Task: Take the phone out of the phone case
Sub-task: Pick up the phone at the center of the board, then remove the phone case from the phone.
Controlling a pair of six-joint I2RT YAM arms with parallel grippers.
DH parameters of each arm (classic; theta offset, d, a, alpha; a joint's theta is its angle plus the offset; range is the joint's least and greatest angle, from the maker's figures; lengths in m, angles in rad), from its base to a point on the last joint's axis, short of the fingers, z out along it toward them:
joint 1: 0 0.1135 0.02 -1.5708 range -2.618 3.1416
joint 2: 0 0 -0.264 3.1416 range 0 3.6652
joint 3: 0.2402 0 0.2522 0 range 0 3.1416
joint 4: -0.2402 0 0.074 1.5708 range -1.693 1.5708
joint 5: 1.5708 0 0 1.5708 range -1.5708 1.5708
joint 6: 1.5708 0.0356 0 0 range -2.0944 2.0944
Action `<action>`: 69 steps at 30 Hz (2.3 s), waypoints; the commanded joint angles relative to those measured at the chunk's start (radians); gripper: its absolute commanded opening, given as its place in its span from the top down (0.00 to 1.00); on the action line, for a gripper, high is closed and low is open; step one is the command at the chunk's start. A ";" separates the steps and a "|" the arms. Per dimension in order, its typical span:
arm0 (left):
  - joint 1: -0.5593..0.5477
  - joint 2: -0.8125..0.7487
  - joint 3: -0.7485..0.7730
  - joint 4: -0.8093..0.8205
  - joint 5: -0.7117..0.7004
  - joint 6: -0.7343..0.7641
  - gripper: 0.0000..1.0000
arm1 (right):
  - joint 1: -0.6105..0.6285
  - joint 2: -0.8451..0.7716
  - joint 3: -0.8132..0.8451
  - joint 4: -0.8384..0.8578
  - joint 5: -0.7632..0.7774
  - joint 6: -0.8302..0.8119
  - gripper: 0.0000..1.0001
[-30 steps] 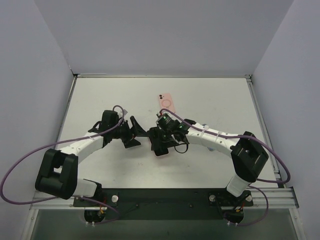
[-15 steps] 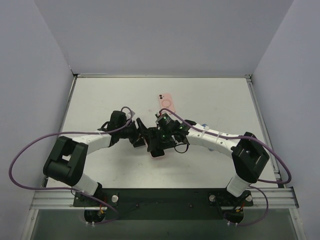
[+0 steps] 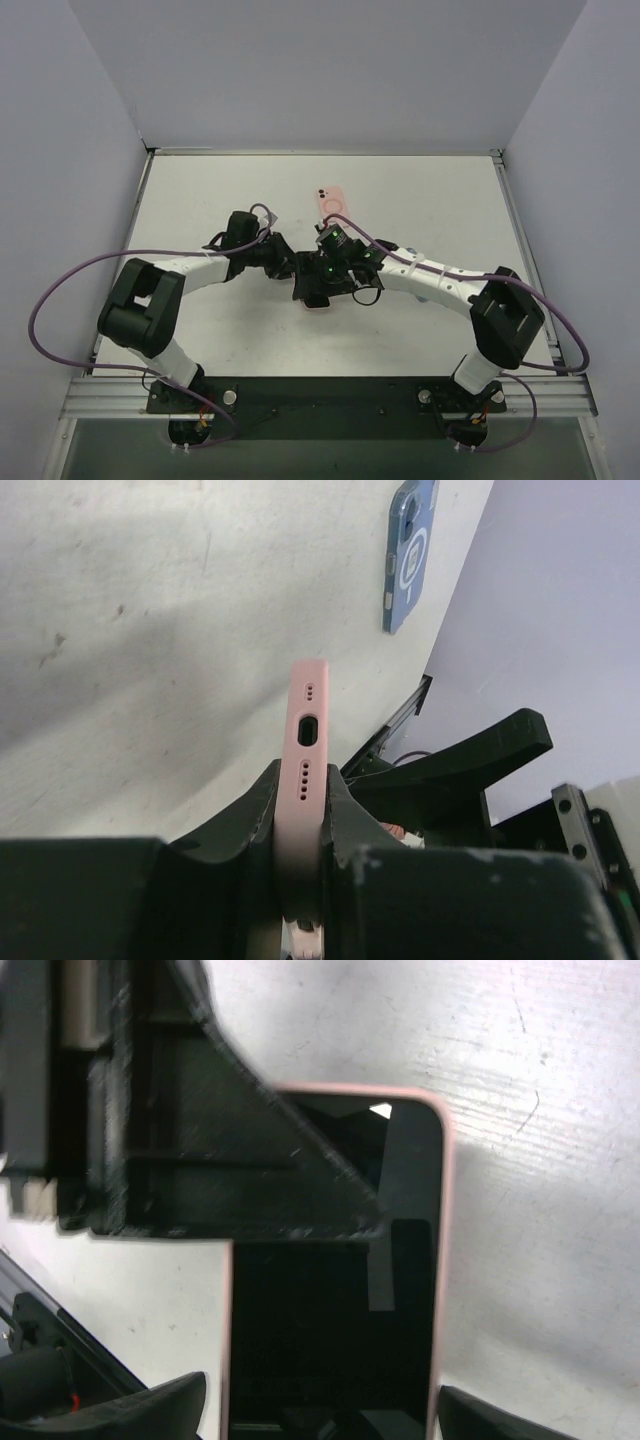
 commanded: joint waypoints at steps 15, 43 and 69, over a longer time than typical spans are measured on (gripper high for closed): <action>0.015 -0.118 0.198 0.100 -0.019 0.026 1.00 | -0.378 -0.446 -0.214 0.102 -0.274 0.083 0.07; 0.040 -0.119 0.049 0.809 0.004 -0.462 1.00 | -0.404 -0.377 -0.522 1.041 -0.458 0.664 0.87; 0.040 0.024 0.037 1.562 -0.160 -0.868 1.00 | -0.352 0.091 -0.263 1.851 -0.273 1.286 1.00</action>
